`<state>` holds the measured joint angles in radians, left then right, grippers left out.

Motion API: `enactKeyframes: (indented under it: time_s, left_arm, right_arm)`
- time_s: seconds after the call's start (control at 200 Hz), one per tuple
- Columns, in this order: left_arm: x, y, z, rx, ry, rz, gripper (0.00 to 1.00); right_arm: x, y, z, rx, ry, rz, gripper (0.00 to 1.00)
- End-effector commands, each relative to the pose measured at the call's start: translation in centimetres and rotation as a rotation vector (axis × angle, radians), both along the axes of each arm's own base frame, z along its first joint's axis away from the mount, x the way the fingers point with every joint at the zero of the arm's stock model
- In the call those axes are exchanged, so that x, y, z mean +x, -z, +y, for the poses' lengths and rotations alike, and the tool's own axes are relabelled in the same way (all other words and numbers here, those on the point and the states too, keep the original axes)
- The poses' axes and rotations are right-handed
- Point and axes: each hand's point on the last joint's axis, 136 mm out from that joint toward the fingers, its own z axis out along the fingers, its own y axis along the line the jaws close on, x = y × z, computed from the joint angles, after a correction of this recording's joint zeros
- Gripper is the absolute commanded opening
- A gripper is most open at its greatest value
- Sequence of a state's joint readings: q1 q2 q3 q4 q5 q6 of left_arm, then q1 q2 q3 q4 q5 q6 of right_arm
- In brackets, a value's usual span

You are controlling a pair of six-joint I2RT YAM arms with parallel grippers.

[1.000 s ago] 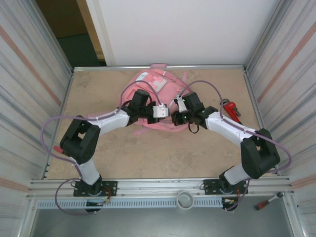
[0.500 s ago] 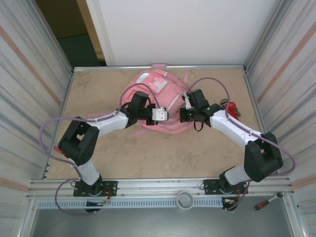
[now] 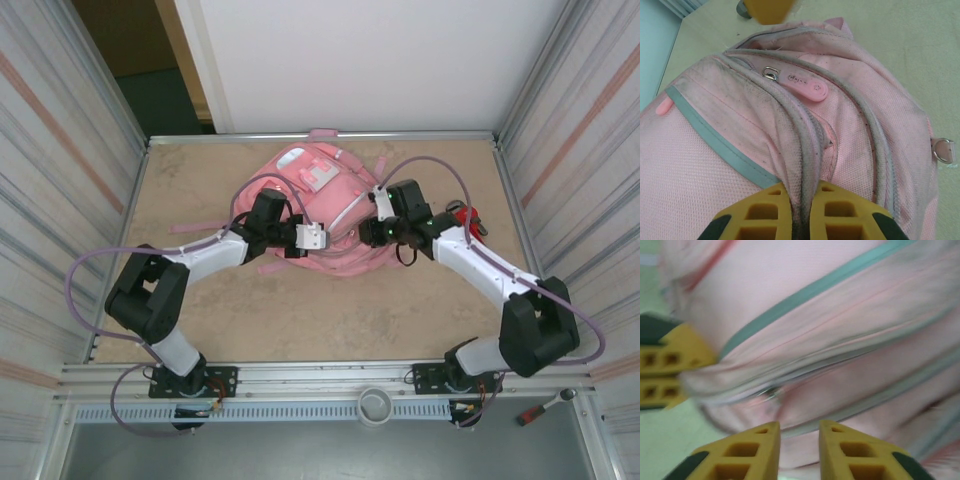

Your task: Pack the student bag

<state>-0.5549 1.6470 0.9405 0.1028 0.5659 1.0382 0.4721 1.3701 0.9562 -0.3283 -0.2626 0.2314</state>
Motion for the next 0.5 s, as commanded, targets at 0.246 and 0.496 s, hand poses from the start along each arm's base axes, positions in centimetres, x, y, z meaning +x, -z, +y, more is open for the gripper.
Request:
enactKeyframes:
  time_s: [0.246, 0.496]
  left_arm:
    - [-1.2, -0.3, 0.2, -0.032, 0.008, 0.068, 0.00]
    - [-1.1, -0.6, 0.1, -0.040, 0.009, 0.066, 0.00]
  right_arm:
    - [-0.6, 0.3, 3.3, 0.129, -0.152, -0.016, 0.41]
    - [0.2, 2.9, 3.7, 0.100, -0.142, 0.033, 0.40]
